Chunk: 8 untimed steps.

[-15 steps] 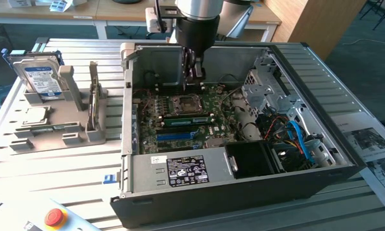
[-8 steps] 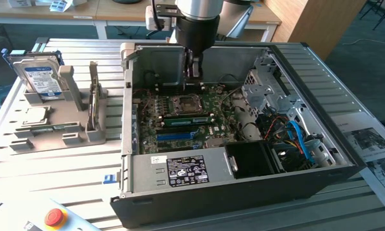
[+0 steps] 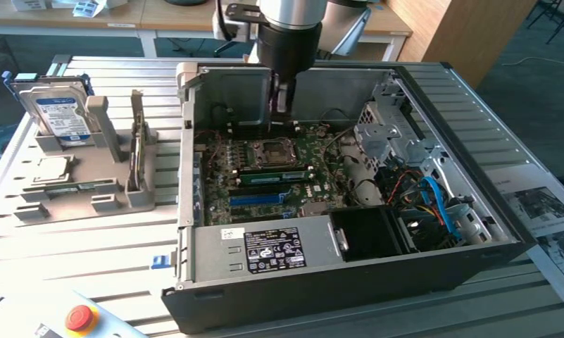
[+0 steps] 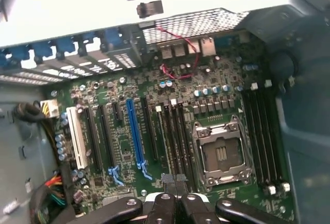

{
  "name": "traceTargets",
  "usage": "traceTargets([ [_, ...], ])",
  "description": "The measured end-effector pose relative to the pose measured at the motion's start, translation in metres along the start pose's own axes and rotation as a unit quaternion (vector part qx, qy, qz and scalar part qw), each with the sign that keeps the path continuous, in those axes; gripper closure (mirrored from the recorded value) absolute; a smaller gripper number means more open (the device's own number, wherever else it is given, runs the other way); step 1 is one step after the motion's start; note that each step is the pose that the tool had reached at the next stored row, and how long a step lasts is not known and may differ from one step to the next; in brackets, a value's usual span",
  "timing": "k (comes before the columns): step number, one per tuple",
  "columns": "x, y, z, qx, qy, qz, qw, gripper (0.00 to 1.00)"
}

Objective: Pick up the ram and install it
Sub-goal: 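Press down the ram until it locks into place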

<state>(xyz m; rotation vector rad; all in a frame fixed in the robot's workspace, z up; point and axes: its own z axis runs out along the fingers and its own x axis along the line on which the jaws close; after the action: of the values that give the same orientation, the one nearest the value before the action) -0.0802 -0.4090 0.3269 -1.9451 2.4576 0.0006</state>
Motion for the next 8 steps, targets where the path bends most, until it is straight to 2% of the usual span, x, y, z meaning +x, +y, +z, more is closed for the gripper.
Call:
traceTargets([
  [4, 0.0000, 0.0000, 0.0001, 0.0002, 0.0002, 0.036, 0.9993, 0.90],
  [8, 0.0000, 0.0000, 0.0002, 0.0004, 0.0003, 0.072, 0.9974, 0.90],
])
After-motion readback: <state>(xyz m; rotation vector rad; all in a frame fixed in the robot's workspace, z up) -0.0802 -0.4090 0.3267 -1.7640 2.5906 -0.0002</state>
